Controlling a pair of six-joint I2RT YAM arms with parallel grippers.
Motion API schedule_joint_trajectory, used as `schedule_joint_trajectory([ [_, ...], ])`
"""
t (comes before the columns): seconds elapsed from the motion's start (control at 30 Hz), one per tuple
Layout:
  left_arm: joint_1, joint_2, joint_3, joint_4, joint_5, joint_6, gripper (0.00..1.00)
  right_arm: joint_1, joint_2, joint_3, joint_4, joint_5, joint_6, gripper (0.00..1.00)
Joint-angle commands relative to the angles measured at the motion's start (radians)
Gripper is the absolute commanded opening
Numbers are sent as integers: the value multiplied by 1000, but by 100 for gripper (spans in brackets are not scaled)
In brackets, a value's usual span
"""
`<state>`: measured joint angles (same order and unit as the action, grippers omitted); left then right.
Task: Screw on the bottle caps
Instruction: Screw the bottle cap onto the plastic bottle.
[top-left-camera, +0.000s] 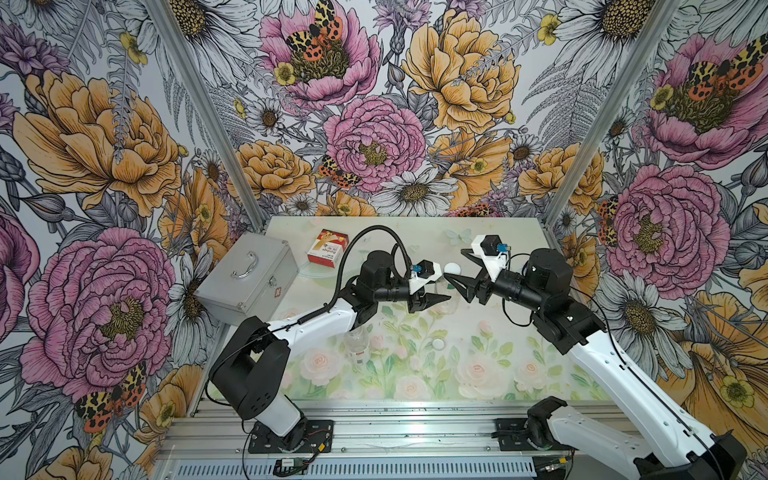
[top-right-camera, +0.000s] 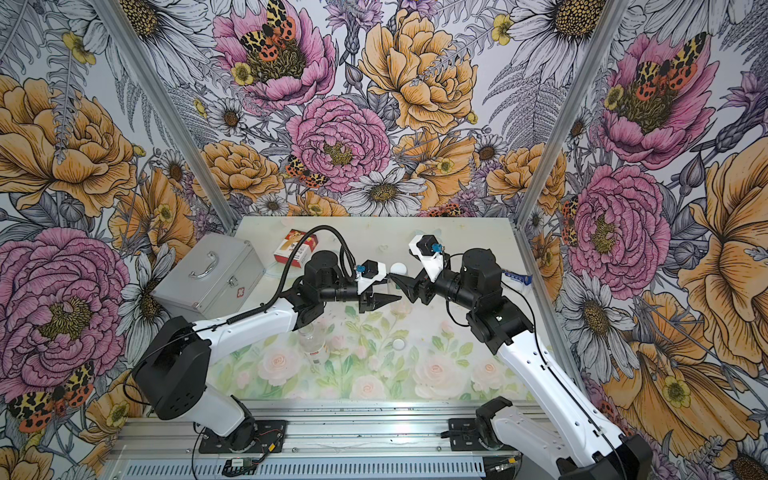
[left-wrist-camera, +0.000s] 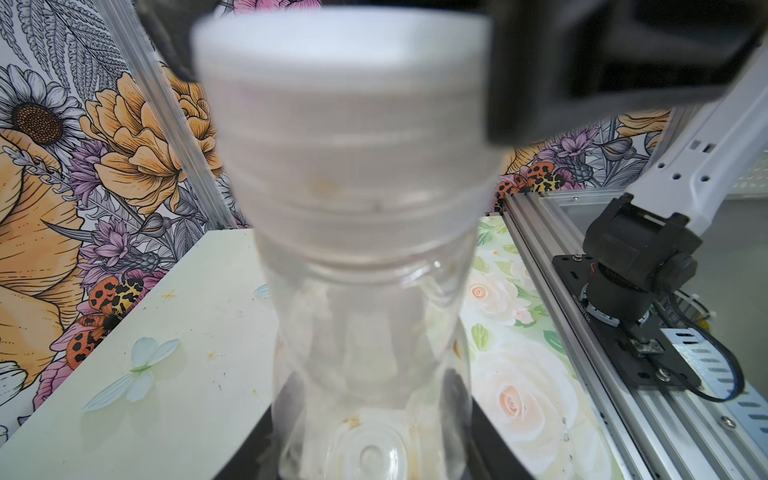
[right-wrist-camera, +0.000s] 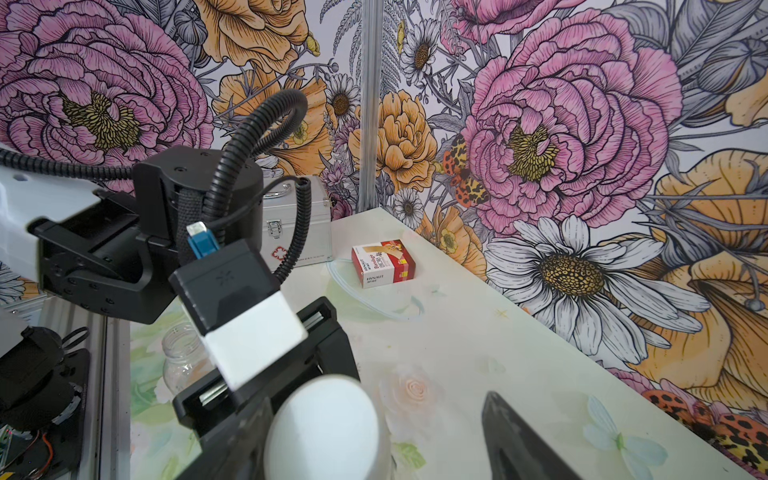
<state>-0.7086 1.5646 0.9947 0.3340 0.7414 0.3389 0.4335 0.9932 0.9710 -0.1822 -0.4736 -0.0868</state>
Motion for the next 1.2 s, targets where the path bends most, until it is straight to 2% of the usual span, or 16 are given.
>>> schedule_joint_trajectory([
  [0.0, -10, -23, 12, 24, 14, -4, 40, 38, 38, -4, 34, 112, -11, 79],
  [0.17, -21, -15, 21, 23, 5, -9, 39, 110, 93, 8, 71, 292, 24, 79],
  [0.23, -21, -9, 22, 24, 0, -11, 39, 121, 104, 11, 81, 297, 42, 80],
  [0.43, -5, -4, 19, 28, -13, -30, 39, 111, 10, -29, 38, 159, 15, 83],
  [0.57, 11, -14, 10, 28, 7, -27, 39, 49, -57, -35, -99, -12, -56, 83],
  [0.73, 21, -17, -3, 29, 8, -13, 39, -42, -104, -41, -124, -191, -62, 82],
  [1.17, 9, -25, -13, 29, 25, 0, 39, -82, -34, 49, -119, -182, -64, 80],
])
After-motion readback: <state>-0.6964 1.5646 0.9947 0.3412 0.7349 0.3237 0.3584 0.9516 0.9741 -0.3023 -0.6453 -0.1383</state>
